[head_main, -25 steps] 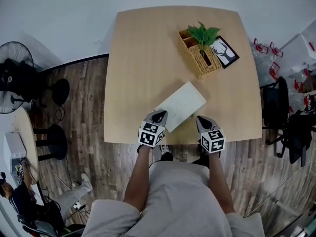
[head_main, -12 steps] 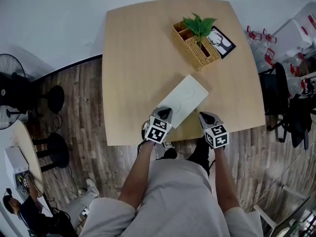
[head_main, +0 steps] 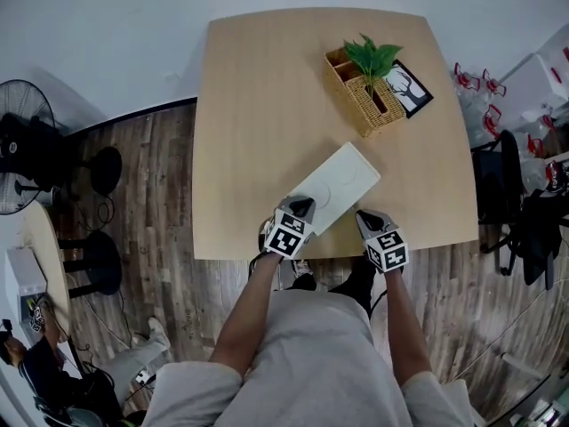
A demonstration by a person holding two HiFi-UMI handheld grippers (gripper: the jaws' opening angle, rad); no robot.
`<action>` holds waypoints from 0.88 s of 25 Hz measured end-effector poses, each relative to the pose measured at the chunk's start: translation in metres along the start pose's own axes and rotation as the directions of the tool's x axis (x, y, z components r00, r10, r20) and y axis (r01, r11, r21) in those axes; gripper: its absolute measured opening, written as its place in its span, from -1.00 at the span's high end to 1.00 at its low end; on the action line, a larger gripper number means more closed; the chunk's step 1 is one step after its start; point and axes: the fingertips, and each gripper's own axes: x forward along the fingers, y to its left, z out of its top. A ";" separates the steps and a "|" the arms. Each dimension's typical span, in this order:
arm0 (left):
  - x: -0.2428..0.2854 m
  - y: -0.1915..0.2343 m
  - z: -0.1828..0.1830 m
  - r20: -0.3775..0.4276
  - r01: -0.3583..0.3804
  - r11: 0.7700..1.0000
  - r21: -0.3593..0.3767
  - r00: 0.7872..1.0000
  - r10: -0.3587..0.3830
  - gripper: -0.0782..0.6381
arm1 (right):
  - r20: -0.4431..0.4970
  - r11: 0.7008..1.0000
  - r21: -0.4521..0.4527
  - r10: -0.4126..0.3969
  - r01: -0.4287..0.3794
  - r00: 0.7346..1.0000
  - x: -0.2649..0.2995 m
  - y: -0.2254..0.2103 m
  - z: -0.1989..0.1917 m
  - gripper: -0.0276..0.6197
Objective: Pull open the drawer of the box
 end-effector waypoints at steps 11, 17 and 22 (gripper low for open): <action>0.000 0.002 0.001 0.006 -0.008 1.000 -0.009 1.000 0.008 0.64 | -0.036 0.993 -0.043 0.110 -0.112 0.993 0.018 0.010 -0.004 0.73; -0.002 0.003 0.001 0.012 -0.007 1.000 -0.012 1.000 0.007 0.64 | -0.038 0.993 -0.048 0.107 -0.108 0.994 0.027 0.008 -0.005 0.68; -0.002 0.004 0.001 0.009 -0.007 1.000 -0.013 1.000 0.007 0.64 | -0.043 0.995 -0.055 0.078 -0.080 0.996 0.033 0.007 -0.005 0.68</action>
